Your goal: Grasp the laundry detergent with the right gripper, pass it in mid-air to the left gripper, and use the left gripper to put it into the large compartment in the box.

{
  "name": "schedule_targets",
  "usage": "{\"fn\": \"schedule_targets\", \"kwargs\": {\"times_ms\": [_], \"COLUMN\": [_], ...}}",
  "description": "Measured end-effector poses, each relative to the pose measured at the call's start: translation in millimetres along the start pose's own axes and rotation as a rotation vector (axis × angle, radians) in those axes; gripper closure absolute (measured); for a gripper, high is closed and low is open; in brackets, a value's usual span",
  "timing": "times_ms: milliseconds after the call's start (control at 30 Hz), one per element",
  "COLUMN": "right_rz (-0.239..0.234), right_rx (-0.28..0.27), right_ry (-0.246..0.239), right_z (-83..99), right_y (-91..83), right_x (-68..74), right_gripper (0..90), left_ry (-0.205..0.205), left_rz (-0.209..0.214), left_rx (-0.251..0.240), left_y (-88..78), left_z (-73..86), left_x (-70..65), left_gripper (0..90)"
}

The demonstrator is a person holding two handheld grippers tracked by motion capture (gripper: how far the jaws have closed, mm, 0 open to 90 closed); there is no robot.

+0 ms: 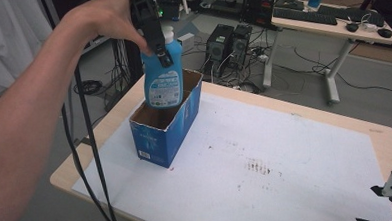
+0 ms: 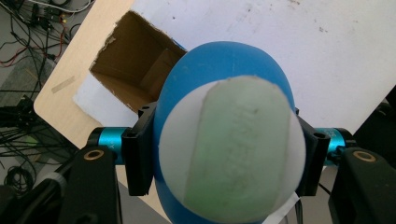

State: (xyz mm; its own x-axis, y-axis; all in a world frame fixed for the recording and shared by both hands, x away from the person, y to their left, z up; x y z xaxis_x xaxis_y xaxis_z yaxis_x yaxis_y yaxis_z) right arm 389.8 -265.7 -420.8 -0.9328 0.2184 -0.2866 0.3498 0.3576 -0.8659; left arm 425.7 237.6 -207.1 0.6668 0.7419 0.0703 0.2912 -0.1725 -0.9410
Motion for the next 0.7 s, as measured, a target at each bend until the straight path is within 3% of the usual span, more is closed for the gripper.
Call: {"fn": "schedule_targets", "kwargs": {"times_ms": [333,700], "right_rz": [-0.003,-0.01], "right_rx": [0.011,0.024], "right_ry": [-0.005,-0.011], "right_z": [-0.1,-0.5], "right_y": [4.9,10.7], "right_x": [1.2,4.1], "right_gripper": [12.0,12.0], "left_ry": [0.015,0.078], "left_rz": [0.013,0.042], "left_rx": [0.025,0.062], "left_y": [26.3,71.3], "left_z": [9.6,24.3], "left_x": [2.9,2.3], "left_gripper": [37.6,37.5]}}
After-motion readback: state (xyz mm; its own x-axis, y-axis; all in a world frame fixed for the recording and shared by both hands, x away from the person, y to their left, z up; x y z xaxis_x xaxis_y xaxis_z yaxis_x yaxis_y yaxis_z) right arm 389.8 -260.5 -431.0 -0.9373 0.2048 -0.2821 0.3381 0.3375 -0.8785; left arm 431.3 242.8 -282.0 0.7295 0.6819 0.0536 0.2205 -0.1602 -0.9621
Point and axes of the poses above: each handheld gripper's, and its own axes: y roughly forward along the jaws, z roughly out of its underside, x roughly to its left, the point moved 9 cm from there along y, roughly forward along the jaws, and after that the axes turned 10 degrees about -y, right-handed, at the moved point
